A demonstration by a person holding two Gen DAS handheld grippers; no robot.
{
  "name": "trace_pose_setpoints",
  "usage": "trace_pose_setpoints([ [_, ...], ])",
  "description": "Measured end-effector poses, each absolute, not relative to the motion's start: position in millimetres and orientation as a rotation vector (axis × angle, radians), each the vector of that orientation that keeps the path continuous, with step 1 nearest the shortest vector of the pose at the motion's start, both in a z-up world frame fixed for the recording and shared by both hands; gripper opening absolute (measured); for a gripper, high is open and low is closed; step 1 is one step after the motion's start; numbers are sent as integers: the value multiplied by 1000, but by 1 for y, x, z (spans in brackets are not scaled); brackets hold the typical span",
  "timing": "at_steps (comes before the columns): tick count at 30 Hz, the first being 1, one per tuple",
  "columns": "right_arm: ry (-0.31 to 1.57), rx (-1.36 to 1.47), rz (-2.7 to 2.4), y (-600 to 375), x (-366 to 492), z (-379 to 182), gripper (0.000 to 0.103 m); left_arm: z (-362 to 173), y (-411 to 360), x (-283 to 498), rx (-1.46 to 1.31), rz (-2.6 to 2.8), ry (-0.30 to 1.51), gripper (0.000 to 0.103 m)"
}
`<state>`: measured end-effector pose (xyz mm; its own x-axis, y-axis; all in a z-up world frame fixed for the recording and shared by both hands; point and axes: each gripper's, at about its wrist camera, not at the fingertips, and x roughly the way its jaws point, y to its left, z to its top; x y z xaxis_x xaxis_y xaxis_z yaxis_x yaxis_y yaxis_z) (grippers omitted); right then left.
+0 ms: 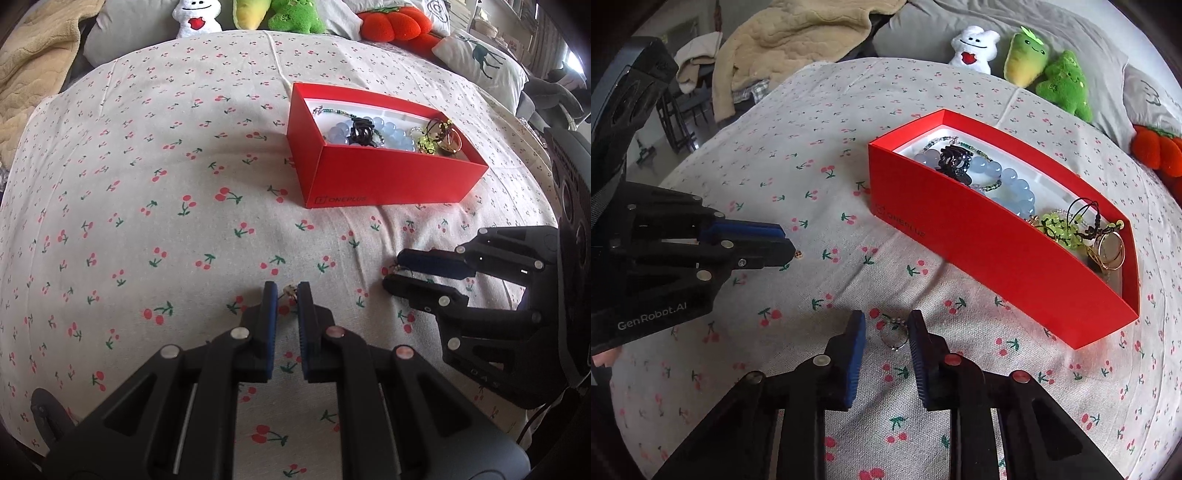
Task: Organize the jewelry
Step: 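Carry the gold earring and silver ring into the red box and open both tools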
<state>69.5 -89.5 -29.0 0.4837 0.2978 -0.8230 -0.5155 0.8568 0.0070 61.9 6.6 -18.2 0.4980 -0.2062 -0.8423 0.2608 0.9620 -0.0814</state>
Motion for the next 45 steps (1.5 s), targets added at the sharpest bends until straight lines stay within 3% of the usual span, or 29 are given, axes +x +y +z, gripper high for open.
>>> trace_pose_setpoints([
  [9,948,-213,491,-96,70,-19,15,-10,5,63,56,-287,994,12],
  [27,845,-57,365,-144,101,54,15,39,-17,93,-12,-306,860,12],
  [45,861,71,261,-184,138,57,15,34,-66,138,-78,-365,831,12],
])
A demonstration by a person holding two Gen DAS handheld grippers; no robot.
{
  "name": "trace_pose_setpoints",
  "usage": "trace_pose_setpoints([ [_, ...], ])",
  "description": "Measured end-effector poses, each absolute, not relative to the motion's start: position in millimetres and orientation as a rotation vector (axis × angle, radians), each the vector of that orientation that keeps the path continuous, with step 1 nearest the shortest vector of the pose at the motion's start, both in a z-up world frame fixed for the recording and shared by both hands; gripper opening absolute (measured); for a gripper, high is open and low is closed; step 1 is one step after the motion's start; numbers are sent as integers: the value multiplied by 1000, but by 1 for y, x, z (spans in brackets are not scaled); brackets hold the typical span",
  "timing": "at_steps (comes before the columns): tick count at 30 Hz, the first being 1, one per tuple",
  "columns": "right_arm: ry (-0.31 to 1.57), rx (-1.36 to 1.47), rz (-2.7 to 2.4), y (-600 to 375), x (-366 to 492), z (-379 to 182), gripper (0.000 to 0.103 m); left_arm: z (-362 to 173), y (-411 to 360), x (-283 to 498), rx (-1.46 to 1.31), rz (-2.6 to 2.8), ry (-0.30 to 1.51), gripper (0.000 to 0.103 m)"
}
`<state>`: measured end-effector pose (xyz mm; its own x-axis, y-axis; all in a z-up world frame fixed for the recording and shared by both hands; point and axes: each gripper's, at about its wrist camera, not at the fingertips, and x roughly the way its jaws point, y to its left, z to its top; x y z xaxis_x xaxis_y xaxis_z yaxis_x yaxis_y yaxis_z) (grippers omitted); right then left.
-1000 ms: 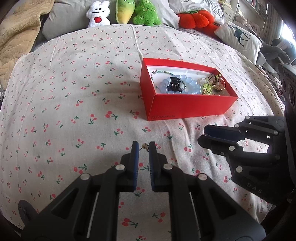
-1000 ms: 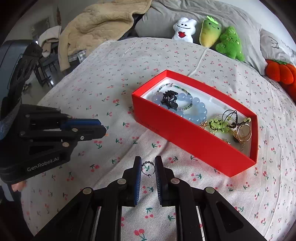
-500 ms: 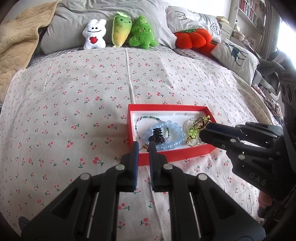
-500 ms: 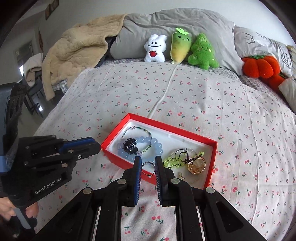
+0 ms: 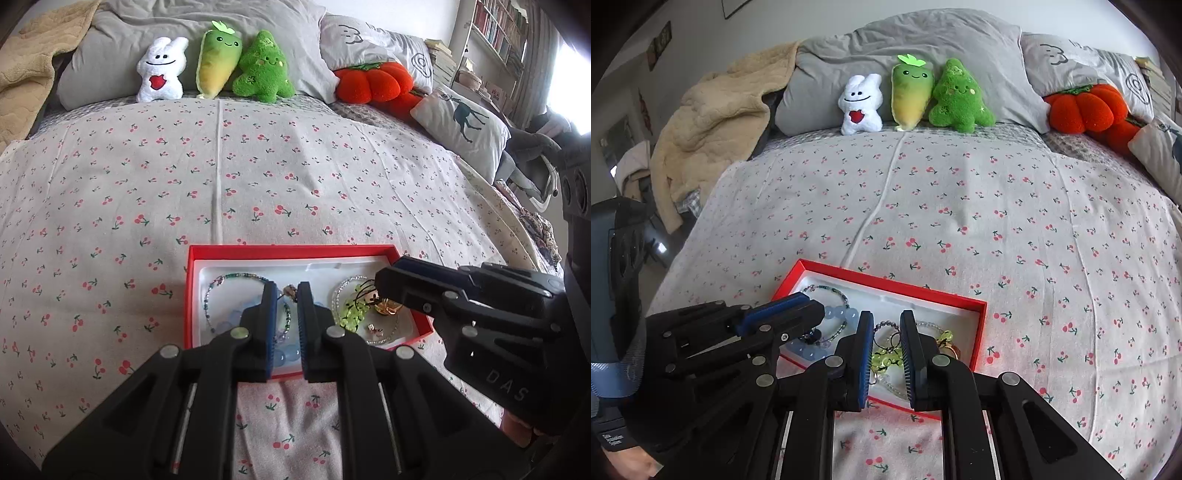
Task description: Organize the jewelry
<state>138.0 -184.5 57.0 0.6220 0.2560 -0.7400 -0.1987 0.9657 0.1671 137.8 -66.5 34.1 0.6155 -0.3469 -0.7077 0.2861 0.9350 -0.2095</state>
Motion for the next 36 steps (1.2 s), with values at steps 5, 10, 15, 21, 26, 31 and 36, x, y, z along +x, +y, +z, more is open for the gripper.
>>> trace_pose_setpoints([
  [5,877,90,246,-193,142,51,15,30,-68,142,-93,-376,836,13],
  [10,885,96,252,-192,145,49,15,37,-60,137,-118,-350,829,39],
  [15,896,92,256,-184,153,46,15,43,-45,127,-104,-295,841,44],
  [21,911,99,255,-173,166,40,15,37,-23,117,-67,-236,884,51],
  [26,924,143,262,-171,178,34,16,26,-13,112,-52,-213,934,52],
  [31,932,220,263,-175,183,35,19,20,-13,108,-18,-213,956,64],
  [36,898,225,254,-183,172,48,63,19,-17,106,7,-202,973,78],
])
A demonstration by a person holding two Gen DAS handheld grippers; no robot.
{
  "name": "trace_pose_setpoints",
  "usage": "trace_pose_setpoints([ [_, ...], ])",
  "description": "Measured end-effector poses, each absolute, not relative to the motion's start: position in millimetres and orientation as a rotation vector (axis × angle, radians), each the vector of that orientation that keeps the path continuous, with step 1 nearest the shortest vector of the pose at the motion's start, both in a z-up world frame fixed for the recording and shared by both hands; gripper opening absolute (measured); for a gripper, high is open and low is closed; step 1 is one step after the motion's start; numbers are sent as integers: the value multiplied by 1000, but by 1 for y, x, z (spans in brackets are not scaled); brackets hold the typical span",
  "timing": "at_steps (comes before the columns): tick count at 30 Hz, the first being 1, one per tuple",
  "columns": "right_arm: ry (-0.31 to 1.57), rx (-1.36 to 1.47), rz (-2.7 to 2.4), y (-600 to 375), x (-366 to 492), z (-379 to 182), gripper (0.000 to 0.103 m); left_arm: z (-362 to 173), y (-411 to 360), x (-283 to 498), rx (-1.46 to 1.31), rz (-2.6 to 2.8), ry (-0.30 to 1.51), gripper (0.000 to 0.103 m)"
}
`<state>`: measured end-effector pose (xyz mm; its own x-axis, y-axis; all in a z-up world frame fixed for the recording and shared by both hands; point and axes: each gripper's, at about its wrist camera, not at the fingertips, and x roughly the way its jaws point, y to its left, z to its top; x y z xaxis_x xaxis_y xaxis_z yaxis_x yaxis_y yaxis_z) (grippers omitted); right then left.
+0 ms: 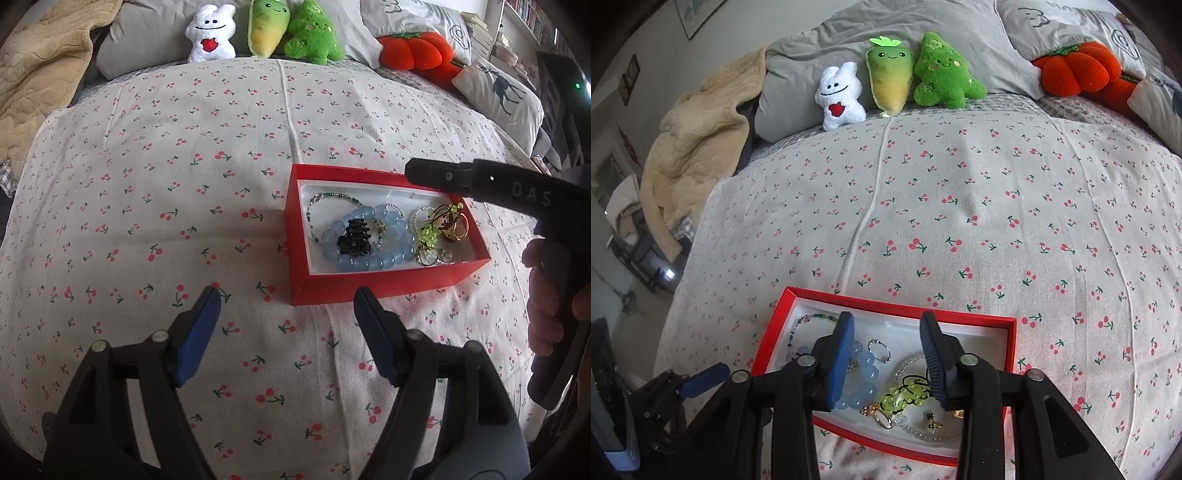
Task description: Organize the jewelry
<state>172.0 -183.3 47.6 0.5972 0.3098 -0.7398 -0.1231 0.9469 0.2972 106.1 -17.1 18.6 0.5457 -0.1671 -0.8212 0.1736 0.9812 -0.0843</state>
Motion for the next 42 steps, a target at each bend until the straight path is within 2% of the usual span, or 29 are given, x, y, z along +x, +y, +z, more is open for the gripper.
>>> trace_pose_setpoints([
  [1,884,221,250,-185,168,52,66,19,-18,105,12,-197,975,81],
  [6,897,204,227,-196,147,65,67,17,-21,95,31,-167,996,85],
  [8,905,205,210,-201,138,67,73,16,-22,89,41,-162,1009,91],
  [10,912,197,183,-205,130,69,78,14,-24,84,58,-144,1022,100],
  [12,920,190,167,-207,120,70,80,14,-26,80,74,-114,1024,101],
  [15,929,176,145,-208,106,71,89,15,-26,73,79,-80,1031,101],
  [17,927,156,122,-206,96,71,103,17,-25,70,67,-68,1036,102],
  [31,1155,110,3,-207,64,36,103,16,-33,62,36,-33,1081,102],
  [42,1166,103,-19,-210,68,32,103,12,-36,63,54,-21,1092,102],
])
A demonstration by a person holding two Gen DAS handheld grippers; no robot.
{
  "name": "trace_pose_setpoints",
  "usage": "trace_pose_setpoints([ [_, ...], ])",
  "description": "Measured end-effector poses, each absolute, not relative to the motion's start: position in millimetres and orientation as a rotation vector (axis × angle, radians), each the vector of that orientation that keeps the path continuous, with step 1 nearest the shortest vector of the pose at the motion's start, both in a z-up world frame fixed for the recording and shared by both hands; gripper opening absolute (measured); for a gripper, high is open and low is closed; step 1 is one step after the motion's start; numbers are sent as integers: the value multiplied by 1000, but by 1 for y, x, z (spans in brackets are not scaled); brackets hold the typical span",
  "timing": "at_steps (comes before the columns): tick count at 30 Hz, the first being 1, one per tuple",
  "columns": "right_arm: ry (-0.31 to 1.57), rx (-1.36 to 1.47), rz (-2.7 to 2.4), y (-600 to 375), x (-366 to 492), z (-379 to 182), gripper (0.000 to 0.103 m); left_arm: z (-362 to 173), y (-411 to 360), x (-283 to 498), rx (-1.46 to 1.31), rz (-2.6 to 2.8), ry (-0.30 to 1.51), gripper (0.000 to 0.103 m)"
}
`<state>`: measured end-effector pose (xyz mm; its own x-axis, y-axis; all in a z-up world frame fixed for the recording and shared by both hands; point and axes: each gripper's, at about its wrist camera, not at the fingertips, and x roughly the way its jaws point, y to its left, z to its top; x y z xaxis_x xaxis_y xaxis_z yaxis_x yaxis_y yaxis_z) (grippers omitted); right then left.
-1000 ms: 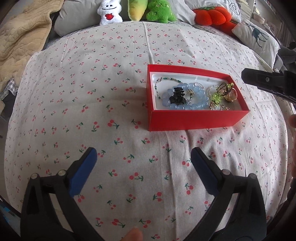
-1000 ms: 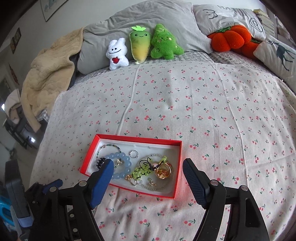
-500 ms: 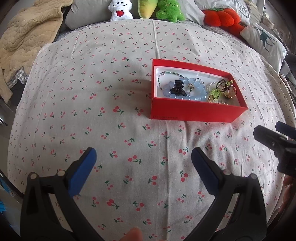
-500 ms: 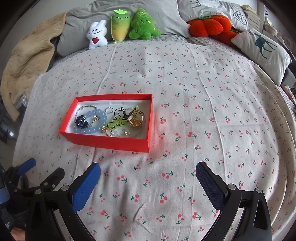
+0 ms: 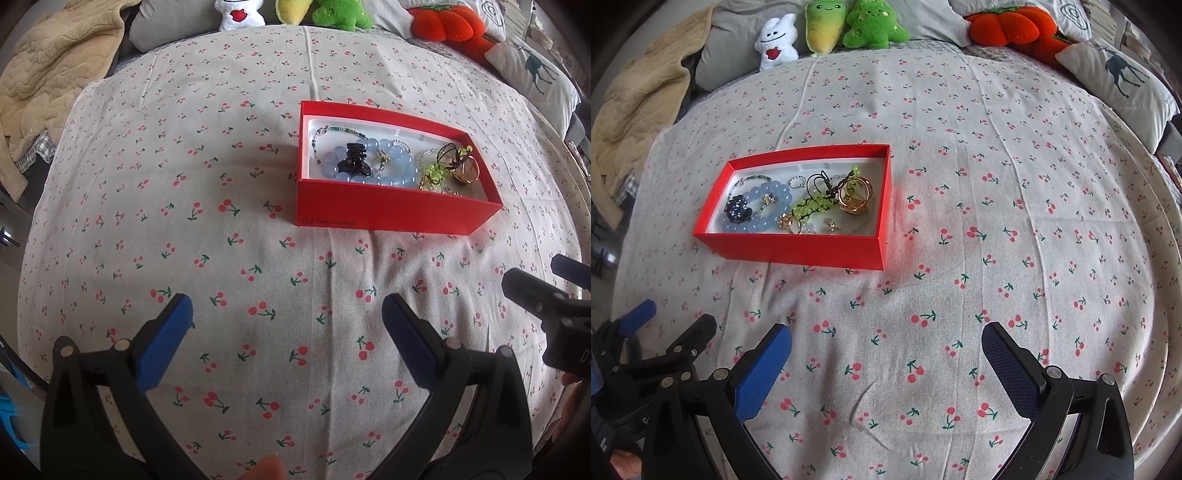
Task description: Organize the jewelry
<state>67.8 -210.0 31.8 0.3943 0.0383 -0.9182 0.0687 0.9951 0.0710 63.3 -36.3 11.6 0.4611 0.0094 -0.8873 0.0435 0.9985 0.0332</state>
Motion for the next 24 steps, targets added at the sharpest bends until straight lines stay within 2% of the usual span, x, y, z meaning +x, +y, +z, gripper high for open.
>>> trace_pose_setpoints([
  [24,1164,92,-27,-209,69,33,103,8,-37,62,61,-21,1098,102],
])
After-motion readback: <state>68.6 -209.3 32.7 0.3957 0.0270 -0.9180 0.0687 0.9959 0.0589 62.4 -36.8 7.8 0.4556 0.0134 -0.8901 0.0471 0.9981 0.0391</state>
